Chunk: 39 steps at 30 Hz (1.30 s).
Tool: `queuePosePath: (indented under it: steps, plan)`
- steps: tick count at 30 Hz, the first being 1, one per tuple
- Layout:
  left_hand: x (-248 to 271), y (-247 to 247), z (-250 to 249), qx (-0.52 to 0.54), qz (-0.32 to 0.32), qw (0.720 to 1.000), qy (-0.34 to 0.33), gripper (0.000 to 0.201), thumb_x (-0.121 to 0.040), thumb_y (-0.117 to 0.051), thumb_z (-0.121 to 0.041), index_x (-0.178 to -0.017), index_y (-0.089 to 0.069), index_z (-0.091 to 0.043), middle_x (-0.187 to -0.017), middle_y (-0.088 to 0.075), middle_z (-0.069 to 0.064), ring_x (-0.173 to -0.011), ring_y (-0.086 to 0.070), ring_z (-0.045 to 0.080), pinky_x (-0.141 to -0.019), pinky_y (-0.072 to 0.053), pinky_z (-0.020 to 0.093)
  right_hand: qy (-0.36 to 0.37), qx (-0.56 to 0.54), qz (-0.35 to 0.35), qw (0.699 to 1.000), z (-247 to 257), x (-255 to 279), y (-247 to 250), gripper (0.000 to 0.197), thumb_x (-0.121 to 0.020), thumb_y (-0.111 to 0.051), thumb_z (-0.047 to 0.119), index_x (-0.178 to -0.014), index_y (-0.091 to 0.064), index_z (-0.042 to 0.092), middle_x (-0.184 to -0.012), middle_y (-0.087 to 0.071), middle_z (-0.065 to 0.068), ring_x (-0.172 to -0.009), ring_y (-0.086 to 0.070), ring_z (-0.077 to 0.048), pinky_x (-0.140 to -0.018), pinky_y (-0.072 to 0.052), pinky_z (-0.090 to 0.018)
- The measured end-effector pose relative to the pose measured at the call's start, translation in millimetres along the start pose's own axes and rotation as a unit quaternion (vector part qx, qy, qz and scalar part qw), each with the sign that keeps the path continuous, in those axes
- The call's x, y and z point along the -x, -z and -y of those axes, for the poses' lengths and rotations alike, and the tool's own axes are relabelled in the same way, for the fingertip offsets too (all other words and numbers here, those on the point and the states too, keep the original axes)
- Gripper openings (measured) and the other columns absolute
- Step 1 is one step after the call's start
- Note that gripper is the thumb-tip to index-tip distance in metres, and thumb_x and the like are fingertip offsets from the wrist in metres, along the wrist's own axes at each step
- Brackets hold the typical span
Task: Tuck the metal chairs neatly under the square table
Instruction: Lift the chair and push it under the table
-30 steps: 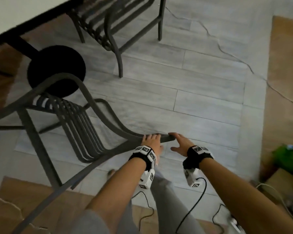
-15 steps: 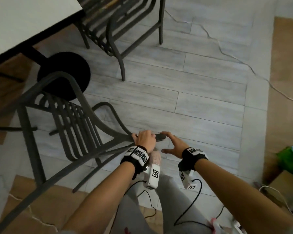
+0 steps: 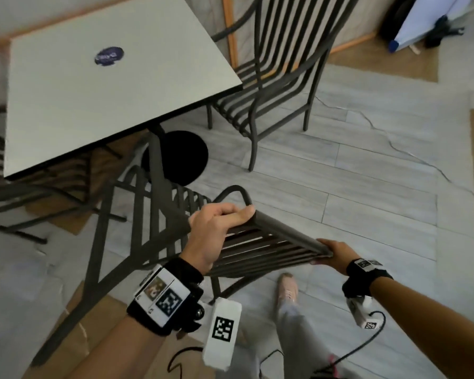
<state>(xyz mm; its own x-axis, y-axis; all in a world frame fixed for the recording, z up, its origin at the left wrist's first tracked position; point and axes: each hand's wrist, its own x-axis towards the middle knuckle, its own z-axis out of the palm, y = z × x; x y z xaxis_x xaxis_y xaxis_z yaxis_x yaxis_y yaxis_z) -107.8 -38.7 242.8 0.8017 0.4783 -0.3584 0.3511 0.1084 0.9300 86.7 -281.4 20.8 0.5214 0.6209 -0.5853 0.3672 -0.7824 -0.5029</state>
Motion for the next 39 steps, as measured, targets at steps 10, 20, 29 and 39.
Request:
queuePosePath:
  steps: [10, 20, 29, 39]
  plan:
    - [105, 128, -3, 0.056, -0.036, 0.988, -0.137, 0.03, -0.08, -0.067, -0.042, -0.068, -0.073, -0.016, -0.065, -0.067, -0.003, -0.067, -0.063, 0.01, -0.068, -0.048, 0.013, 0.107, 0.041, -0.102, 0.988, 110, 50, -10, 0.03, -0.063, -0.083, 0.05, -0.08, -0.065, 0.031, -0.069, -0.067, 0.004, -0.066, -0.061, -0.016, -0.059, -0.047, -0.03]
    - [197, 237, 89, 0.278, -0.165, 0.925, -0.198, 0.035, -0.06, -0.08, -0.046, -0.069, -0.078, -0.013, -0.075, -0.075, 0.001, -0.074, -0.069, 0.015, -0.068, -0.054, 0.013, 0.324, 0.279, -0.21, 0.879, 228, 86, 22, 0.039, -0.051, -0.088, 0.05, -0.059, -0.06, 0.024, -0.036, -0.052, 0.004, -0.032, -0.051, -0.02, -0.041, -0.018, -0.014]
    - [188, 260, 181, 0.322, -0.287, 0.899, -0.076, 0.047, -0.033, -0.081, -0.043, -0.052, -0.064, -0.004, -0.057, -0.062, 0.007, -0.059, -0.057, 0.022, -0.07, -0.046, 0.031, 0.347, 0.341, -0.19, 0.853, 248, 94, -14, 0.038, -0.054, -0.09, 0.039, -0.062, -0.057, 0.023, -0.039, -0.054, 0.003, -0.031, -0.051, -0.021, -0.042, -0.042, -0.025]
    - [184, 251, 234, 0.397, -0.287, 0.872, -0.007, 0.03, -0.043, -0.085, -0.022, -0.037, -0.059, -0.011, -0.071, -0.061, 0.01, -0.086, -0.066, 0.021, -0.097, -0.053, 0.029, 0.315, 0.392, -0.143, 0.852, 252, 82, -53, 0.037, -0.047, -0.092, 0.026, -0.054, -0.055, 0.026, -0.033, -0.05, 0.003, -0.025, -0.046, -0.012, -0.044, -0.026, -0.018]
